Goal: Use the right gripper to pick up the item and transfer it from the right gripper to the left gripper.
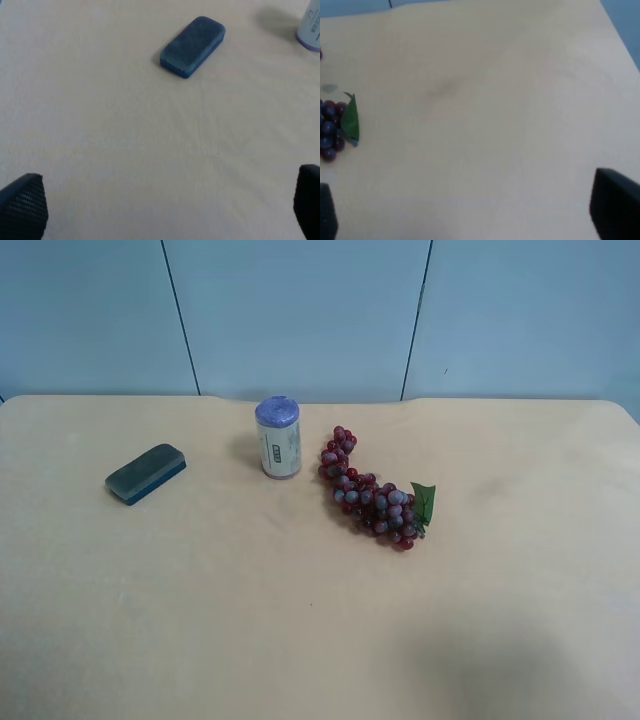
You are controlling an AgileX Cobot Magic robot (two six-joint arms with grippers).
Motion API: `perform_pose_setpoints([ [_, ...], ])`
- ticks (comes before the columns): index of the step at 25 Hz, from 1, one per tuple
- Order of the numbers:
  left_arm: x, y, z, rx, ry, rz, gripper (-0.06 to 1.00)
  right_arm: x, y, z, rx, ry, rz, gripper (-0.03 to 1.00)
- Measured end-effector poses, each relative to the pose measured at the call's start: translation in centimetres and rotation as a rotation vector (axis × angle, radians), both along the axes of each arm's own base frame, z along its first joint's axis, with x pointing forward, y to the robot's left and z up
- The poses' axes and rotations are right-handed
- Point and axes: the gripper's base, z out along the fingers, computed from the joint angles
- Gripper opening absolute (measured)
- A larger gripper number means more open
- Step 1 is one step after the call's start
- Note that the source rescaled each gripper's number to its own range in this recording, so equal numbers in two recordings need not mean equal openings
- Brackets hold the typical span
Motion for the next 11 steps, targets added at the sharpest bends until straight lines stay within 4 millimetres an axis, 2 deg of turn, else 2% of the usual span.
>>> perform_pose_setpoints([
  [11, 0.0, 0.0, 0.0, 0.0, 0.0, 0.0, 1.0, 0.0, 0.0, 0.0, 0.0, 0.0, 0.0, 1.0],
])
